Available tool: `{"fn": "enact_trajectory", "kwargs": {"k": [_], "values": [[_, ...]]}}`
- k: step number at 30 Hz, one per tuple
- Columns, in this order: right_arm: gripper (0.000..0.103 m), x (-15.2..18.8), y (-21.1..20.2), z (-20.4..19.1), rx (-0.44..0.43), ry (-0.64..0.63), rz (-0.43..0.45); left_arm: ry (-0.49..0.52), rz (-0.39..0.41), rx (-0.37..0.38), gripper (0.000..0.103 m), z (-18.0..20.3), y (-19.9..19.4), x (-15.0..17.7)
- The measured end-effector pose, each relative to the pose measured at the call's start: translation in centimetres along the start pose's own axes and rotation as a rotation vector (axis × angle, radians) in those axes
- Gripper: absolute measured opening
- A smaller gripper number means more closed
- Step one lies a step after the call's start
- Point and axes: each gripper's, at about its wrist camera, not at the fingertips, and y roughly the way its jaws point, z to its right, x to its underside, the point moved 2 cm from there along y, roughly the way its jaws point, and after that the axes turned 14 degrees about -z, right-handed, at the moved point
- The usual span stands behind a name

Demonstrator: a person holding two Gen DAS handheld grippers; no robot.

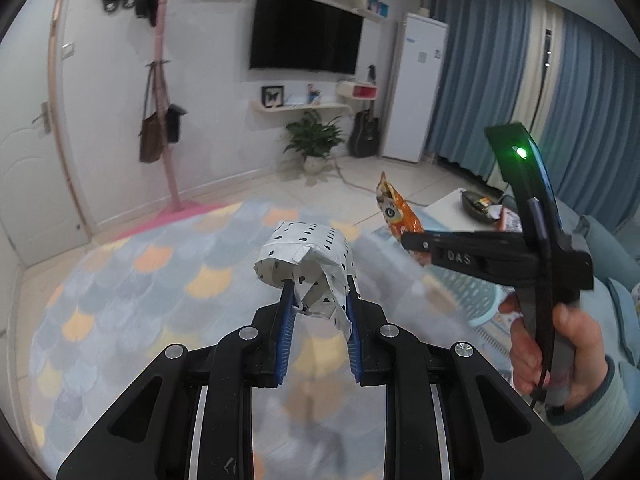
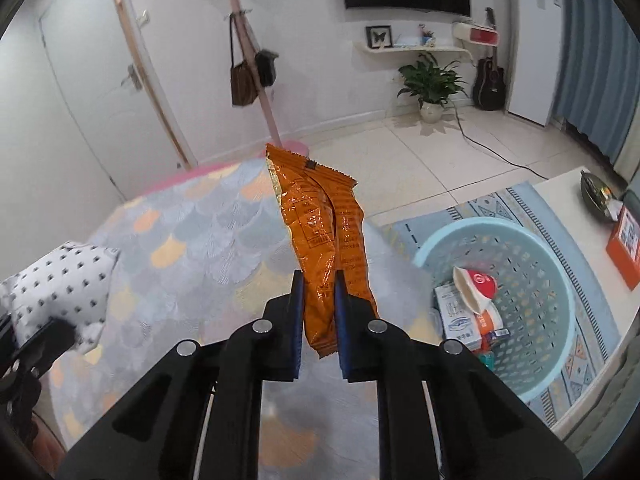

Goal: Collect trash
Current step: 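Carry cloth and orange bag over the basket and open both tools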

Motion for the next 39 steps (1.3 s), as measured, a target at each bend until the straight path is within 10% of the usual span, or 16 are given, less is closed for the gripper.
{"fn": "enact_trajectory", "kwargs": {"k": [9,25,32,36,39], "values": [[0.012,1.0,-4.5,8.7,0.024,0.152,0.083,0.125,0.046,0.100,0.021,7.7,2.1,-6.6],[0.014,4.4,5.5,20.4,0.065,0.406,-0.150,0.257,-0.098,0.137,0.023,17.8,15.3,-10.9],[0.020,5.6,6.9,21.8,0.062,0.438,-0.189,0.245,-0.174,0.151,0.038,18.4,18.9,-10.9],[0.051,6.1,6.5,22.5,0.068,0.456,-0.180,0.240,-0.189,0.133,0.057,18.2,19.8,-10.7],[0.055,6.6,5.5,22.4,0.050,0.460,-0.153,0.231,-0.193,0.138,0.068,17.7,19.4,-10.2]]}}
